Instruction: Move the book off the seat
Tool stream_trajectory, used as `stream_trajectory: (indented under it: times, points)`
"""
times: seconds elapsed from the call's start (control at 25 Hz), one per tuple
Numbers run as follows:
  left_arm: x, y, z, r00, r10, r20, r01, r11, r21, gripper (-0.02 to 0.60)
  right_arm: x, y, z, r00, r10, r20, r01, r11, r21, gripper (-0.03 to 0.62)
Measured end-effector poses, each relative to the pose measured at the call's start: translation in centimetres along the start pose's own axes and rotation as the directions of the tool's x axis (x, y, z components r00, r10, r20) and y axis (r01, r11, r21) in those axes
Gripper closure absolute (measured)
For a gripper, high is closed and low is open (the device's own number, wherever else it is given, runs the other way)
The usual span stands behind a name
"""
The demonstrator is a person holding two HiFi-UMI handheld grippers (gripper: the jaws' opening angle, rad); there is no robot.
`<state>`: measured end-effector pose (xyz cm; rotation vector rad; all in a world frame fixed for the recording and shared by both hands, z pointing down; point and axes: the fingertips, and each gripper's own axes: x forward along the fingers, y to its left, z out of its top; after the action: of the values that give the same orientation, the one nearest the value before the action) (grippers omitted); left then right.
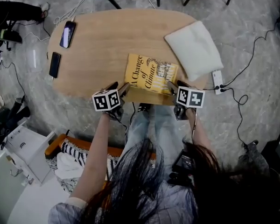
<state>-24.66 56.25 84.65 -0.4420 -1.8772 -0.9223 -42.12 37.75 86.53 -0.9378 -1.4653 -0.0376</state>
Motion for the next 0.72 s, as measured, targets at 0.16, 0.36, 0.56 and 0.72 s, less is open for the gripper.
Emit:
stream_trajectory:
  times: [0.16,0.36,0.56,0.72]
  points:
    - [-1.4,-0.6,0.0,0.999,-0.039,0.028,0.039,0.999,-0.01,0.285,-1.8,1.2,0.7,0.998,0.017,0.055,-0.017,1.0,0.001,0.356]
    - [-3.5,-3.3,0.6,0.991,-0.121,0.061,0.117,0.991,0.064,0.287,-4.6,4.1,0.8,0.99,0.056,0.133,-0.057,0.998,0.004,0.365]
    - [-6.4,-6.5,0.9,0.973,-0.213,0.083,0.198,0.967,0.162,0.287,-8.2,8.0,0.2,0.97,0.1,0.22,-0.105,0.994,0.011,0.392]
    - [-9.8,-7.9,0.0,0.961,-0.265,0.083,0.244,0.95,0.196,0.287,-11.8,11.2,-1.7,0.959,0.109,0.262,-0.115,0.993,0.006,0.419]
